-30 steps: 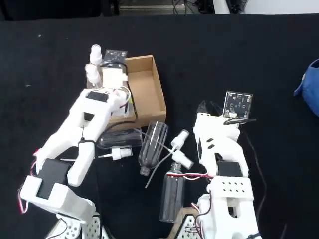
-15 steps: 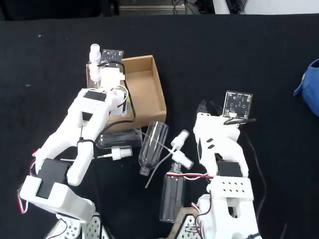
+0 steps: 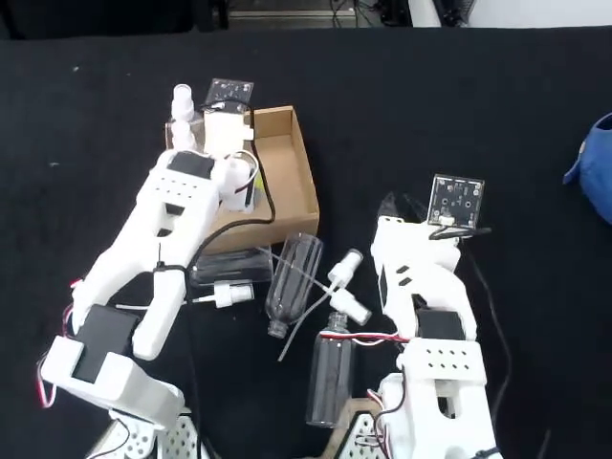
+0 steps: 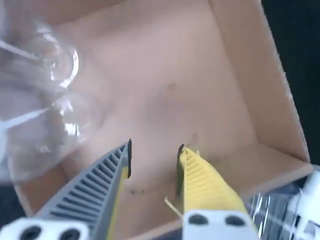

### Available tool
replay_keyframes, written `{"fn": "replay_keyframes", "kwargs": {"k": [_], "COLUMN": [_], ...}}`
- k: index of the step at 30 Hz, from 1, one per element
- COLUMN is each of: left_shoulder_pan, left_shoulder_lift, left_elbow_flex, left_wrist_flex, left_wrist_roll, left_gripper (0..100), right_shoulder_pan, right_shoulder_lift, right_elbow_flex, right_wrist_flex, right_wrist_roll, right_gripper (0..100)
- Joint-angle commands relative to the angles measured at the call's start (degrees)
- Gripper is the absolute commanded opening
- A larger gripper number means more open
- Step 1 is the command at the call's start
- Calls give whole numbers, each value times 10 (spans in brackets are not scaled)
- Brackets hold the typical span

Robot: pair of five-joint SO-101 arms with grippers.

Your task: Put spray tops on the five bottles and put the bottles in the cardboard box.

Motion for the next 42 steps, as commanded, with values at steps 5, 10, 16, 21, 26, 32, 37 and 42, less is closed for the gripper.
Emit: {"fn": "replay_keyframes", "kwargs": {"k": [5,10,16,21,26,32,37,42], "left_shoulder_pan": [4,13,46,81,79,13,-43,-155], "left_shoulder_lift": [-11,-11,-19,-110,-226,-347,-417,-416], "left_elbow_flex": [-98,-139,-153,-105,-10,71,72,94], "left_wrist_flex": [115,174,253,265,262,293,394,411], "left_wrist_roll": [-3,-4,-4,-4,-11,-126,-237,-302], "left_gripper": [29,29,30,30,30,32,34,34], "right_shoulder_pan": [-13,-13,-13,-13,-13,-13,-13,-13], "right_shoulder_lift": [-19,-19,-19,-19,-19,-19,-19,-19], "right_elbow_flex": [-6,-5,-5,-4,-4,-3,-3,-3], "right_wrist_flex": [-15,-15,-15,-15,-14,-14,-15,-15], "right_wrist_roll": [3,3,3,3,3,3,3,3], "right_gripper": [47,47,47,47,47,47,47,47]}}
